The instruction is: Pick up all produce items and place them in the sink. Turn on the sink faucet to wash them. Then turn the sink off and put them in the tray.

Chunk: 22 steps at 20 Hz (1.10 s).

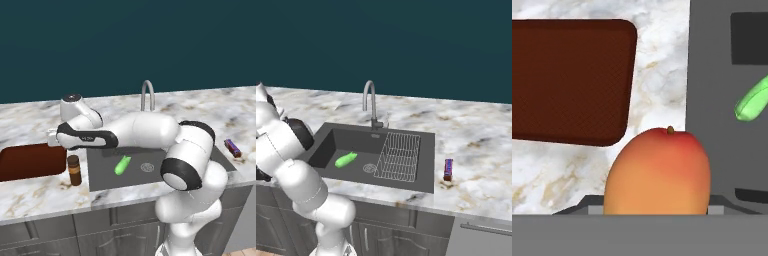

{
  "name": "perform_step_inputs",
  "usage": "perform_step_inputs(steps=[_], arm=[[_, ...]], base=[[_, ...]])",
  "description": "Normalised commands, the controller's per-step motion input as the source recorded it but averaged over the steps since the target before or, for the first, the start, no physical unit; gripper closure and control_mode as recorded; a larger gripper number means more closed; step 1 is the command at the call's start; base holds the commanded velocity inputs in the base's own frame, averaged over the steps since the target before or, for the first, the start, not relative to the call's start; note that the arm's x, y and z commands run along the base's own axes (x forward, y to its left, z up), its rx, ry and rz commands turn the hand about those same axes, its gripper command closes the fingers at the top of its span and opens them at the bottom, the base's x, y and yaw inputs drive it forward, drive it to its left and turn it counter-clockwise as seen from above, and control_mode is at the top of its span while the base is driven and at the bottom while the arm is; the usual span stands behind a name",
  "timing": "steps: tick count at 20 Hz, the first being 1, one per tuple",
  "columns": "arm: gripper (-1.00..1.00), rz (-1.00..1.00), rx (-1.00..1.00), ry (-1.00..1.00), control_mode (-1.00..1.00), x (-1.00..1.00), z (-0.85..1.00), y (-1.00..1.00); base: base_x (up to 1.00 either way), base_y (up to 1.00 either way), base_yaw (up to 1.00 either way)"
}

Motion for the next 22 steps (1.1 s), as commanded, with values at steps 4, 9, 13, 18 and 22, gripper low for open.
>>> perform_step_inputs(steps=[4,9,13,18,22], arm=[[1.0,0.0,0.0,0.01,-1.0,0.16,-0.33,0.31],[1.0,0.0,0.0,0.01,-1.0,0.18,-0.26,0.28],[1.0,0.0,-0.01,0.02,-1.0,0.27,-0.16,0.26],[1.0,0.0,-0.01,0.03,-1.0,0.33,-0.11,0.18],[1.0,0.0,-0.02,0.03,-1.0,0.34,-0.16,0.15]], base=[[0.0,0.0,0.0],[0.0,0.0,0.0],[0.0,0.0,0.0],[0.0,0.0,0.0],[0.0,0.0,0.0]])
